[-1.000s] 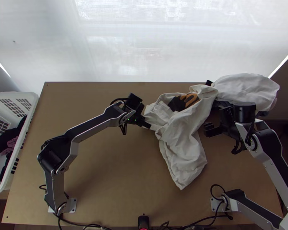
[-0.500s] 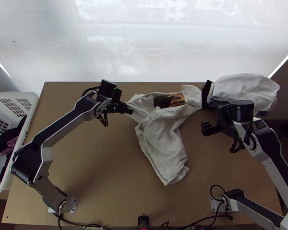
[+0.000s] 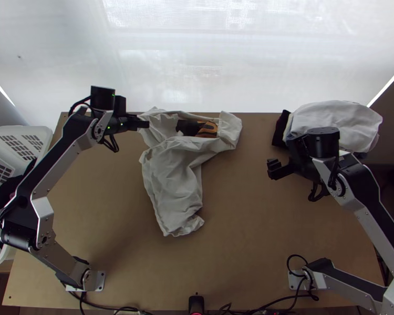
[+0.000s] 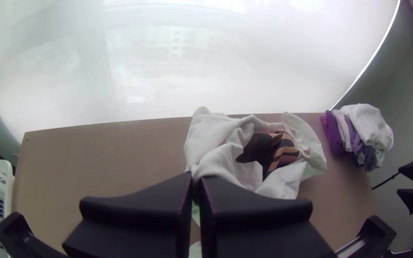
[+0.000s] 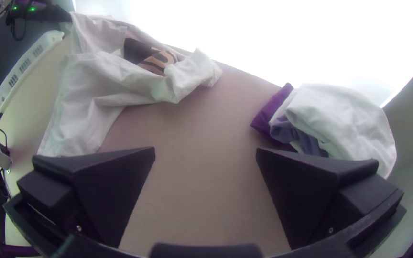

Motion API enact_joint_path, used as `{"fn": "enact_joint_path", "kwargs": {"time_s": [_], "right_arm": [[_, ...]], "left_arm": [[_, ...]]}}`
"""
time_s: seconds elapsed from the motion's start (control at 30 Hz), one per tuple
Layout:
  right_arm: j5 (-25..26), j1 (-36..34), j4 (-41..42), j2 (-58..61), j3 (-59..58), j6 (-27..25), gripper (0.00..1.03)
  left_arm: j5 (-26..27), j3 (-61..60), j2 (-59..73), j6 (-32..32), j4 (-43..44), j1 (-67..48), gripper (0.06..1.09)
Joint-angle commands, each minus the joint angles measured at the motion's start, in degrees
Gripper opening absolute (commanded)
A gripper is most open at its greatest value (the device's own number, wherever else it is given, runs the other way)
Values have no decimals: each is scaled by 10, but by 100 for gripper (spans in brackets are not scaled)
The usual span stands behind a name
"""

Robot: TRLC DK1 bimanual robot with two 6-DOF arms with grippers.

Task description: Fold the t-shirt

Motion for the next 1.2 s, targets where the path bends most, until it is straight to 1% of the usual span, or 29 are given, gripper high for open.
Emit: {"fn": "enact_joint_path", "kwargs": {"time_s": [0.0,0.2,0.33,0.4,0.6,0.8,0.93,1.17], "right_arm": [[-7,32,-1,29,22,6,98],[-7,68,-1,67,52,2,98],[-7,95,1,99,75,2,98],[-7,119,6,125,86,2,98],[-7,209,75,252,150,2,98],[-7,287,112,420,287,-4,98],[-7,322,137,513,369,-20,98],[-7,360,253,602,419,-49,98]], "left_arm": [[1,-18,17,2,-4,46,9],[1,-109,23,2,41,60,9],[2,-134,25,-3,43,61,9],[4,-138,15,-8,43,59,9],[12,-140,-19,-15,26,53,9],[12,-143,-34,-19,17,46,9],[12,-149,-57,-21,11,44,9],[12,-197,-107,-20,10,48,9]]}}
